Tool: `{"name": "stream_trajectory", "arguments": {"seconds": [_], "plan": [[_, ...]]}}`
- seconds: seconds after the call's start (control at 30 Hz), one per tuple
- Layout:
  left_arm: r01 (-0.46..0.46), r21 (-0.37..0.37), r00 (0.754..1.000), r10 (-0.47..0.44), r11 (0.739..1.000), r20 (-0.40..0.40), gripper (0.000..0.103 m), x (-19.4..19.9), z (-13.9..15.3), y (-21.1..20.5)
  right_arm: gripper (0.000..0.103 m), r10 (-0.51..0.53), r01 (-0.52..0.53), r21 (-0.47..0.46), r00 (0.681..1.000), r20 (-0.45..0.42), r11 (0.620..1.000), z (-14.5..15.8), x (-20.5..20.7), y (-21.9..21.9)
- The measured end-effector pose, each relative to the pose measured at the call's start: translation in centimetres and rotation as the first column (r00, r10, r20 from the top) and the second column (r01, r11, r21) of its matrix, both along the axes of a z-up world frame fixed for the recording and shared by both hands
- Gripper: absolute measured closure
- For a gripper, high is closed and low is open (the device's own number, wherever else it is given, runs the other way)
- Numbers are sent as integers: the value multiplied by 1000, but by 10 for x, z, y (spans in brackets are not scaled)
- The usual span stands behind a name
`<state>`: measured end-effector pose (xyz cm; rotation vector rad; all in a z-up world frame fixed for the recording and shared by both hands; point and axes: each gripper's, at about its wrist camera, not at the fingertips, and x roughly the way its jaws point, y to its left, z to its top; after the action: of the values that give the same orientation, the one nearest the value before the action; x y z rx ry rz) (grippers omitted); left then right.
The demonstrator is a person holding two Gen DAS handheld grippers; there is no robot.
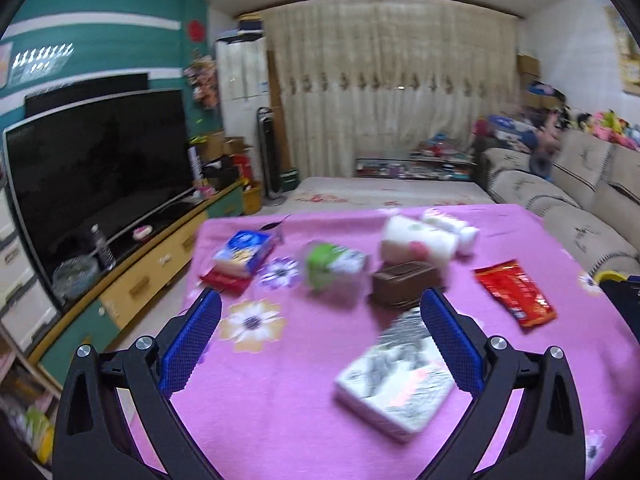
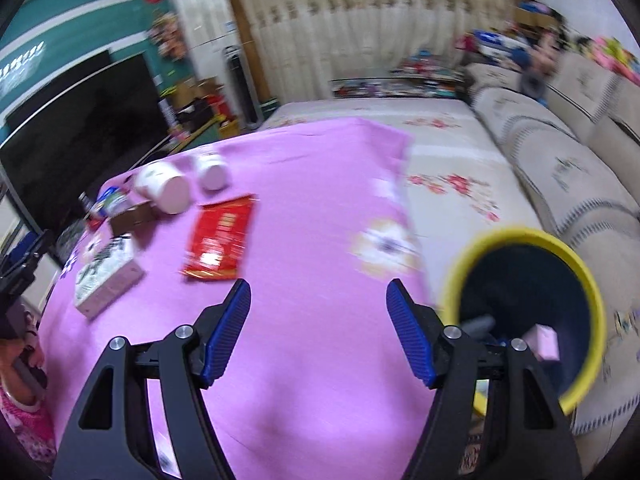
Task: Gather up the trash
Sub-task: 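Grasp the red snack packet with the right gripper, then carry the red snack packet over the yellow bin and open the right gripper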
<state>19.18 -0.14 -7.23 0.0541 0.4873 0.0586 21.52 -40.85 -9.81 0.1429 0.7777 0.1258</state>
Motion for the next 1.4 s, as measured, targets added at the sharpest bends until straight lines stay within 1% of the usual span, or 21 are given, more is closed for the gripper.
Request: {"name": "stream_trajectory", "arguments": {"seconds": [0.07,0.1,0.2,0.27,0.33,0.47,0.57,0.7,0.77,0.83,0.9,0.97,1.03,1.07,1.13,1.2,1.4], "plan": [[-10,-31,1000,10,999,-2,5,0,-5,13,34,45,-45,-11,999,-17,999,0,21,27],[-13,-36,1000,13,999,-1,5,1,-5,15,32,66,-66,-13,997,-27,998,0,32,39],[-27,-40,1000,28,999,6,5,2,-6,20,28,103,-104,-6,992,-69,995,-8,65,70],[-36,-41,999,37,999,14,5,1,-4,14,25,116,-118,-9,988,-103,993,-15,82,82],[-47,-42,999,48,998,20,5,0,-3,15,25,114,-121,-43,984,-134,992,-24,97,96],[-53,-59,998,54,997,15,5,-4,-1,15,21,98,-113,-87,981,-166,990,-37,112,107],[-49,-69,999,50,996,11,5,-4,-1,16,20,88,-107,-92,978,-187,990,-45,118,112],[-44,-70,999,44,997,8,5,-4,-3,15,20,84,-110,-141,980,-181,984,-49,118,119],[-43,-68,999,43,997,10,5,-4,-3,14,25,78,-106,-154,981,-175,982,-49,116,120],[-43,-68,999,43,997,8,5,-4,-3,14,40,70,-99,-175,984,-161,980,-49,115,120],[-43,-69,999,43,997,7,5,-4,-3,14,47,64,-92,-175,985,-158,980,-49,110,119],[-42,-67,999,42,997,2,5,-3,-4,12,53,64,-90,-170,986,-156,981,-48,107,118],[-41,-64,999,41,997,2,5,-3,-5,11,62,65,-90,-160,986,-153,983,-47,102,115],[-41,-62,999,41,997,2,5,-3,-5,11,65,65,-89,-155,986,-152,984,-46,99,113],[-41,-62,999,41,997,1,5,-3,-5,10,74,63,-84,-133,987,-149,988,-43,98,109],[-40,-63,999,41,997,2,5,-4,-5,10,77,63,-79,-111,987,-147,991,-38,92,103],[-40,-59,999,40,997,1,5,-3,-6,10,77,59,-66,-63,992,-113,996,-20,66,80]]}}
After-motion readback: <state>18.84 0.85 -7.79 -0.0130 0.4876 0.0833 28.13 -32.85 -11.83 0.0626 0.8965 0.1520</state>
